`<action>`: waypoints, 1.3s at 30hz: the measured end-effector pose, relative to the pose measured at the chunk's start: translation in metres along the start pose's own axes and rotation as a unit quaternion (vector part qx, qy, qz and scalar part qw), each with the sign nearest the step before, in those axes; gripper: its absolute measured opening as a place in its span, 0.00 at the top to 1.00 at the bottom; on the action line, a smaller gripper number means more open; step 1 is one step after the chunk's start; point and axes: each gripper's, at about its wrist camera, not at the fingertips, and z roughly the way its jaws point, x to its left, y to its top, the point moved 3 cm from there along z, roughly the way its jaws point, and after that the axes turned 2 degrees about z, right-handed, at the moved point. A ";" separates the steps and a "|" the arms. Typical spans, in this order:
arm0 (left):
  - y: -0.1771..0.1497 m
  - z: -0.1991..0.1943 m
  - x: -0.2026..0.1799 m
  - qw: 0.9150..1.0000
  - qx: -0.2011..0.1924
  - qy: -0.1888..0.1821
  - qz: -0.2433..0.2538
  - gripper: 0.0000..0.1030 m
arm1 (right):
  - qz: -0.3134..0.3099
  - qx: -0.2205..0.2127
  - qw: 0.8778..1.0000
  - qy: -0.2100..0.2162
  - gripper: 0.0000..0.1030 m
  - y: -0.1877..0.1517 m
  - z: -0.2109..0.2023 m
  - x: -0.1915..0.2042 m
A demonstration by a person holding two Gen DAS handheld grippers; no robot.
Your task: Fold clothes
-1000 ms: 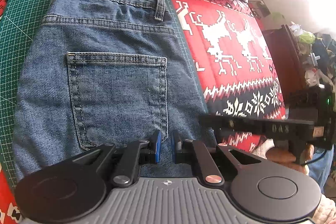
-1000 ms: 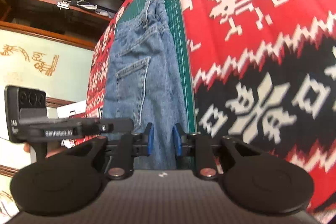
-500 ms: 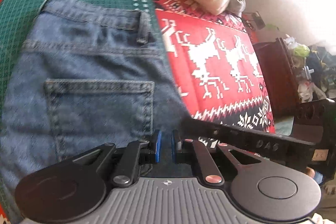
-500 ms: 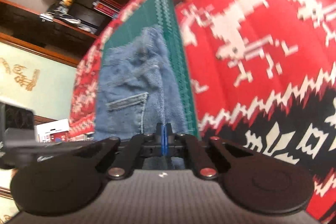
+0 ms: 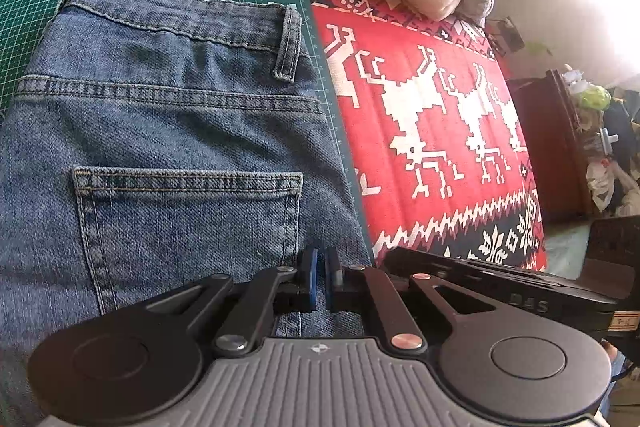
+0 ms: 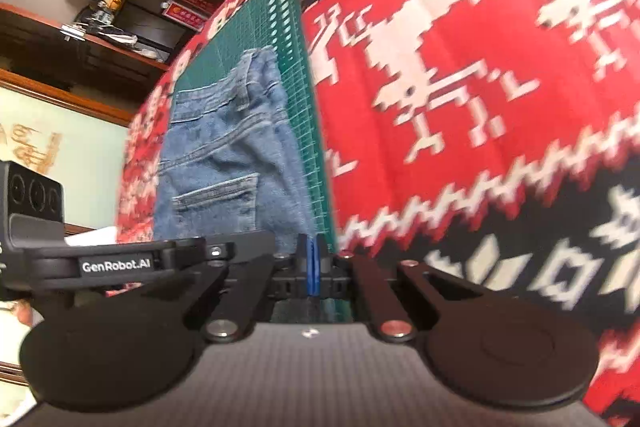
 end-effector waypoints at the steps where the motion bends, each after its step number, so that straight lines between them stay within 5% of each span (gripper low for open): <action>1: -0.001 -0.001 -0.002 1.000 0.001 -0.002 0.002 0.94 | -0.004 -0.004 1.000 -0.008 1.00 -0.001 -0.005 -0.002; 10: -0.024 -0.005 -0.006 1.000 0.016 -0.009 0.011 0.94 | -0.045 0.011 0.999 0.017 0.99 -0.020 -0.024 0.027; 16: -0.041 0.001 -0.009 0.999 0.033 -0.021 0.013 0.94 | -0.036 0.045 0.998 -0.010 1.00 -0.039 -0.005 0.020; 27: -0.066 0.001 -0.024 0.997 0.053 -0.048 0.030 0.94 | -0.001 0.045 0.999 -0.018 0.97 -0.070 -0.032 -0.007; 33: -0.082 0.007 -0.029 0.996 0.071 -0.043 0.040 0.94 | -0.021 0.035 0.999 -0.002 0.96 -0.075 -0.037 0.013; 39: -0.089 0.007 -0.027 0.996 0.071 -0.041 0.045 0.94 | -0.043 0.061 0.997 -0.034 0.99 -0.084 -0.019 0.017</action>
